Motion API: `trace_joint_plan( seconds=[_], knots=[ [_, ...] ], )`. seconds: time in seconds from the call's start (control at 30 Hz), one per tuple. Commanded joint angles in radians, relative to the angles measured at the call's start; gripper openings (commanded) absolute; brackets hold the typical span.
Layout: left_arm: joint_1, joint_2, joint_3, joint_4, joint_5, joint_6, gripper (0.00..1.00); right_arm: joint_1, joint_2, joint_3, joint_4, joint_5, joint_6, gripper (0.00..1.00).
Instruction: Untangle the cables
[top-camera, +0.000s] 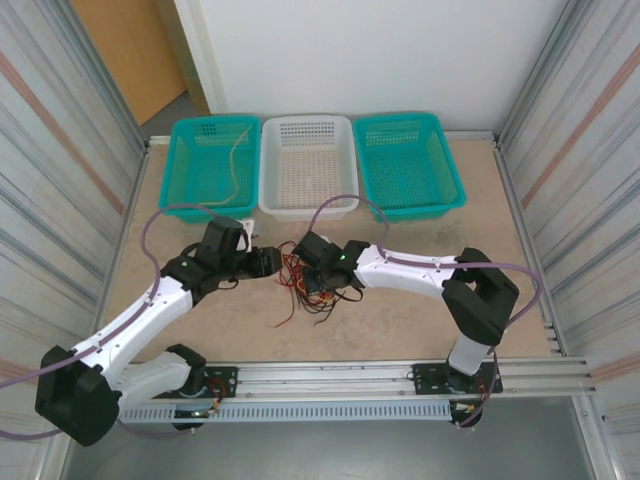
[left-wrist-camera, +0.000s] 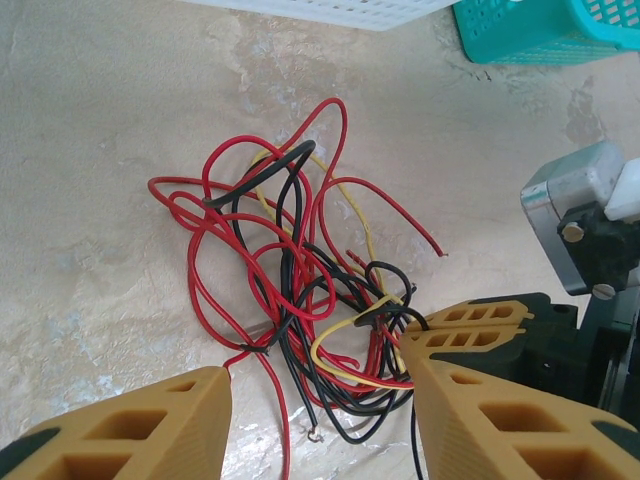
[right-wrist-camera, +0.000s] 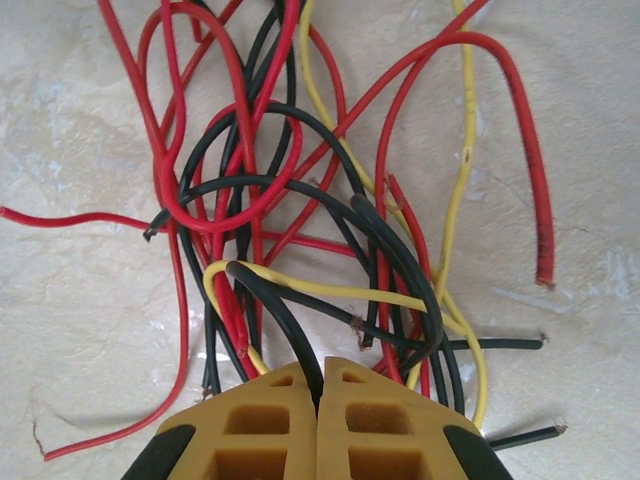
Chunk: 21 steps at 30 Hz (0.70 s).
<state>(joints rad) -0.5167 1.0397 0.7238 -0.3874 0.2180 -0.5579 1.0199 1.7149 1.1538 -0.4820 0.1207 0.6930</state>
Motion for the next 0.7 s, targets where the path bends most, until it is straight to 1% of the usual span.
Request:
trace_joint_plan(
  seconds=[0.0, 0.3, 0.43, 0.6, 0.67],
  knots=[
    [0.000, -0.001, -0.021, 0.025, 0.020, -0.015, 0.53, 0.005, -0.081, -0.011, -0.039, 0.072, -0.026, 0.00],
    [-0.002, 0.019, -0.046, 0.091, 0.069, -0.051, 0.51, 0.025, -0.362, -0.085, -0.009, 0.189, -0.117, 0.00],
    [-0.003, 0.022, -0.049, 0.109, 0.082, -0.060, 0.50, 0.027, -0.466, -0.109, 0.008, 0.222, -0.143, 0.00],
    [-0.008, 0.014, -0.050, 0.147, 0.123, -0.067, 0.50, 0.028, -0.569, -0.153, 0.065, 0.202, -0.161, 0.00],
    [-0.020, 0.001, -0.046, 0.171, 0.136, -0.067, 0.53, 0.028, -0.587, -0.154, 0.074, 0.180, -0.158, 0.00]
  ],
)
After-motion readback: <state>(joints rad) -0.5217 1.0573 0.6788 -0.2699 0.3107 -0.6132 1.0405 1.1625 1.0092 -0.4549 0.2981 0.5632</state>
